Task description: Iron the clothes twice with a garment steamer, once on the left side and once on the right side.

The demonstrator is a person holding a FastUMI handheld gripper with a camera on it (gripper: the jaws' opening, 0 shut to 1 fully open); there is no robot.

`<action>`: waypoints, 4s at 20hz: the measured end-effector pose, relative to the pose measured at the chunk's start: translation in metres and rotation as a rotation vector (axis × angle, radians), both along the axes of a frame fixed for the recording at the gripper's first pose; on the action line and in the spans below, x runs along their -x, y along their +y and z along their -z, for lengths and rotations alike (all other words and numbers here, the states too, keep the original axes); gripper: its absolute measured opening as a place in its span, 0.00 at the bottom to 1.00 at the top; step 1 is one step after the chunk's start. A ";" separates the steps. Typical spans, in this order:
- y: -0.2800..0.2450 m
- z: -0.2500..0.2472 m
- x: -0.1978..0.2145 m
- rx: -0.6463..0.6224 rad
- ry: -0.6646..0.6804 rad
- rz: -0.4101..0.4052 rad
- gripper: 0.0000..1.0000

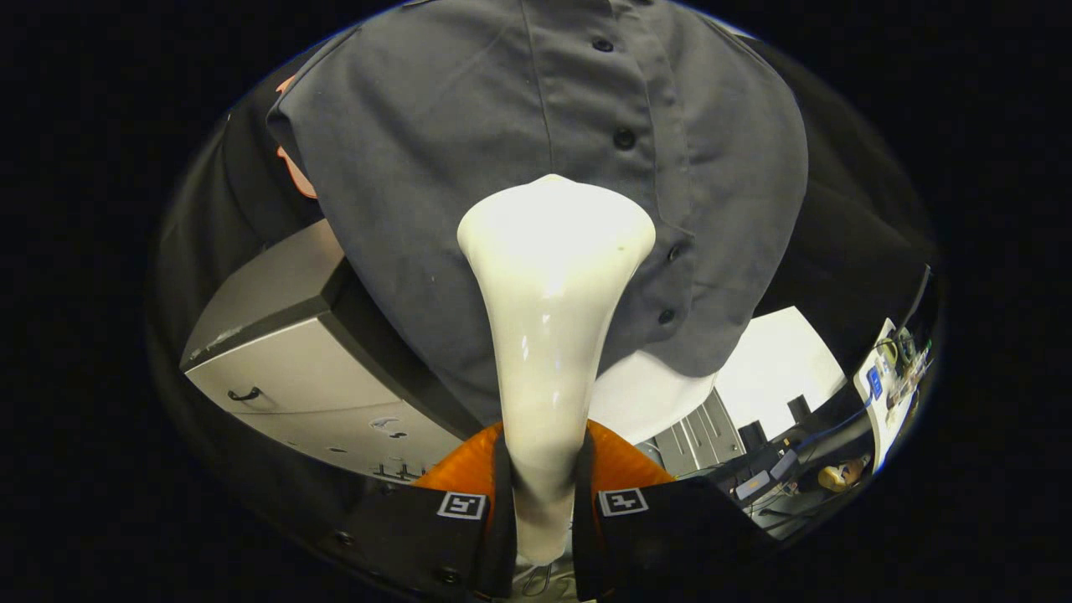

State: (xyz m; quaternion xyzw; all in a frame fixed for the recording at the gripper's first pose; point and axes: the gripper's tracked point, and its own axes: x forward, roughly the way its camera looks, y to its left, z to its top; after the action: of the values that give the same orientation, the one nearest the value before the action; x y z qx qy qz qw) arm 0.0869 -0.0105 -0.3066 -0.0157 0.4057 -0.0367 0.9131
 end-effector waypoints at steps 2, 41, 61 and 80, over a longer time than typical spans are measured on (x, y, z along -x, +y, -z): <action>-0.004 0.017 0.005 -0.011 0.029 0.009 0.35; -0.038 -0.121 0.019 0.051 -0.137 -0.001 0.35; -0.100 -0.320 -0.072 0.080 -0.457 0.017 0.35; -0.133 -0.192 -0.096 -0.039 -0.234 -0.052 0.35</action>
State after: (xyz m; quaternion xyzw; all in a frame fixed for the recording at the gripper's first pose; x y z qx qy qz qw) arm 0.1829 -0.1436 -0.1141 -0.0042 0.2964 -0.0070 0.9550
